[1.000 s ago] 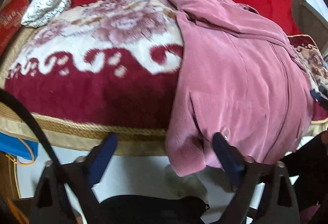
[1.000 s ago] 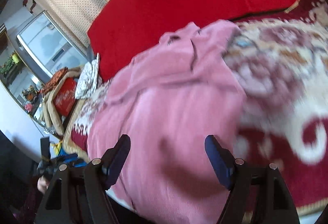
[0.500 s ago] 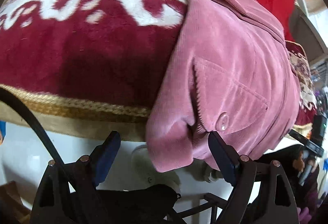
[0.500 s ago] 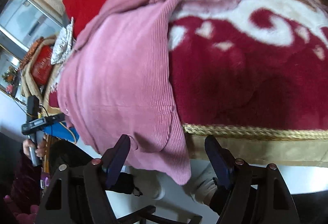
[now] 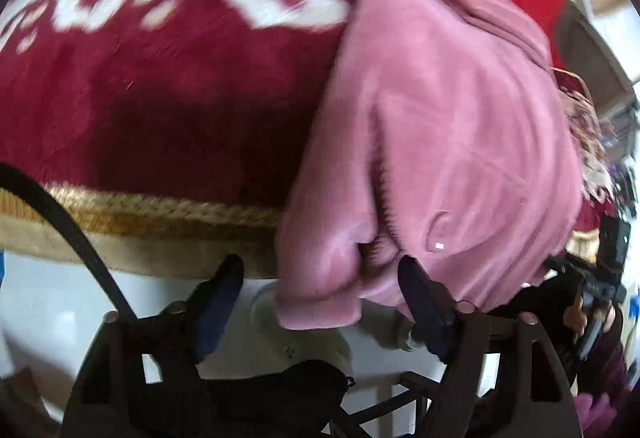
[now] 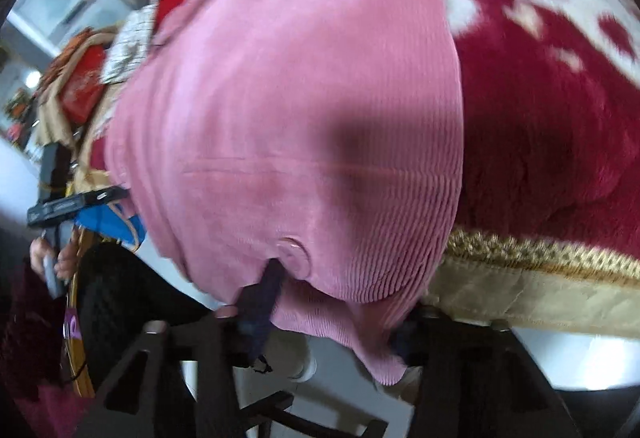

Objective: Fold large clothes
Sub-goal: 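Close both tools on the jacket hem and fold it over the body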

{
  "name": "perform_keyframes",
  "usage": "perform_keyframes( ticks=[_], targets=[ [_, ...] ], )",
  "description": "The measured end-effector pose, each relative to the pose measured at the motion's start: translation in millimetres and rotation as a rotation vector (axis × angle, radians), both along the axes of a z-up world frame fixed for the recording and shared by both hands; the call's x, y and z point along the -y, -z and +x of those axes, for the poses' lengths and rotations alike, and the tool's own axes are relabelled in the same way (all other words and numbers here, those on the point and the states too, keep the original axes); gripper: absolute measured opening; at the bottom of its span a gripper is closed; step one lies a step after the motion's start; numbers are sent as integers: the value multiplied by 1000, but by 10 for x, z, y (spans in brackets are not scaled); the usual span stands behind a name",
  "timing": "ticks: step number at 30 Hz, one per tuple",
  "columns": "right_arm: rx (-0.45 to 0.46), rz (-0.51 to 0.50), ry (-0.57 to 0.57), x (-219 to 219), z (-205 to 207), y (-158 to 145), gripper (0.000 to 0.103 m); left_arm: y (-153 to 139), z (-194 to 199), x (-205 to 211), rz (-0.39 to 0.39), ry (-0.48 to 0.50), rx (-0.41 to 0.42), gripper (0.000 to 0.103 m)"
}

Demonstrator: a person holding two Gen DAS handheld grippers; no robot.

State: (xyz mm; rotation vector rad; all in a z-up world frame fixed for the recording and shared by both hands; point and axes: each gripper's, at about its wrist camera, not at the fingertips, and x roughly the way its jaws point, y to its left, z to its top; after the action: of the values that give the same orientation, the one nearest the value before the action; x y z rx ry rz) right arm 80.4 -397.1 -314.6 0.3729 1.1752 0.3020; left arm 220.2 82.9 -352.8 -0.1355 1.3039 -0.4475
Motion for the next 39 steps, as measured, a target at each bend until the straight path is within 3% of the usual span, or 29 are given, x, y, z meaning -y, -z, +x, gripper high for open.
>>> perform_keyframes(
  ticks=[3, 4, 5, 6, 7, 10, 16, 20, 25, 27, 32, 36, 39],
  targets=[
    [-12, -31, -13, -122, 34, 62, 62, 18, -1, 23, -60, 3, 1, 78],
    [-9, -59, -26, -184, 38, 71, 60, 20, -6, 33, -56, 7, 10, 66],
    [-10, -75, -31, -218, 39, 77, 48, 36, -15, 64, -51, 15, 9, 54],
    [-6, -97, -39, -270, 35, 54, 36, 62, -31, 107, -56, 24, -10, 29],
    [-3, -123, -42, -306, 32, 19, 27, 77, -41, 121, -64, 23, -21, 21],
    [2, -113, -46, -328, 9, -103, 16, 38, -83, 137, -64, 20, 1, 12],
    [78, 27, -64, -332, -102, -525, 12, -261, -205, 47, -138, 37, 55, 10],
    [200, 146, -85, -250, -150, -865, 11, -618, -280, -85, -230, 46, 113, 10],
    [360, 139, -110, -320, -109, -1350, 11, -1051, -327, -92, -241, 59, 215, 9],
    [368, 107, -120, -343, -95, -1408, 11, -1046, -340, -118, -230, 75, 220, 9],
    [286, 110, -123, -373, -59, -1119, 11, -953, -236, -98, -182, 95, 140, 8],
    [300, 141, -119, -450, -41, -1181, 10, -914, -151, -152, -262, 50, 92, 8],
    [346, 182, -87, -306, 45, -1435, 9, -1158, -34, -223, -329, 28, 114, 8]
  ],
)
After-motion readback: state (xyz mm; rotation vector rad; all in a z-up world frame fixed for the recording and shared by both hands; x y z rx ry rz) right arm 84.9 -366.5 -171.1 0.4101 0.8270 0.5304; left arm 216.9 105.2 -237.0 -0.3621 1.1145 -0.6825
